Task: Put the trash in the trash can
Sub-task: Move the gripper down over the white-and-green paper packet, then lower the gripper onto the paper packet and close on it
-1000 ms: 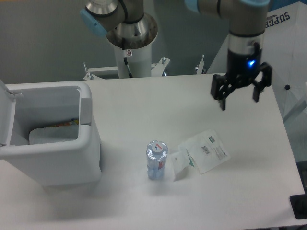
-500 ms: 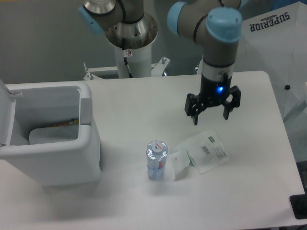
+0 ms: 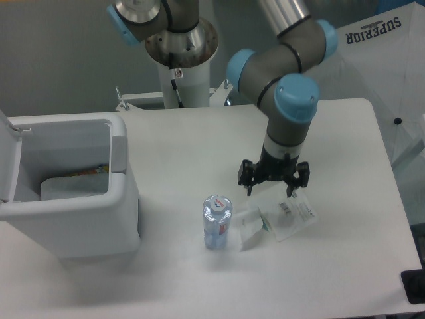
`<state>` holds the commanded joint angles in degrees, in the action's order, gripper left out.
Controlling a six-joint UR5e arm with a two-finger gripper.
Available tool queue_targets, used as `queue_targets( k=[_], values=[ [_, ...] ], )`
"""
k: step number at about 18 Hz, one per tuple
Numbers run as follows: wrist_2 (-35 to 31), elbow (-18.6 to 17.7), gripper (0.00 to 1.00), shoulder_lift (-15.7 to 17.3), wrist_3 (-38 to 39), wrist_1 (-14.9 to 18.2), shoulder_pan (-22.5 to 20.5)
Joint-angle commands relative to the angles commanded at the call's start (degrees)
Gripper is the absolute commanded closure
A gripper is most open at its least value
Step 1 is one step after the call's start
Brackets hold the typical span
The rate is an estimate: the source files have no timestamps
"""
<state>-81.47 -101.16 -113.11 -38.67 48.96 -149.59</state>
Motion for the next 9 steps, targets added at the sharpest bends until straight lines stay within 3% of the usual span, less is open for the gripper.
queue_targets(
  k=[9],
  values=[
    [0.0,1.2,0.0,-3.9,0.2,-3.2,0.7]
  ],
)
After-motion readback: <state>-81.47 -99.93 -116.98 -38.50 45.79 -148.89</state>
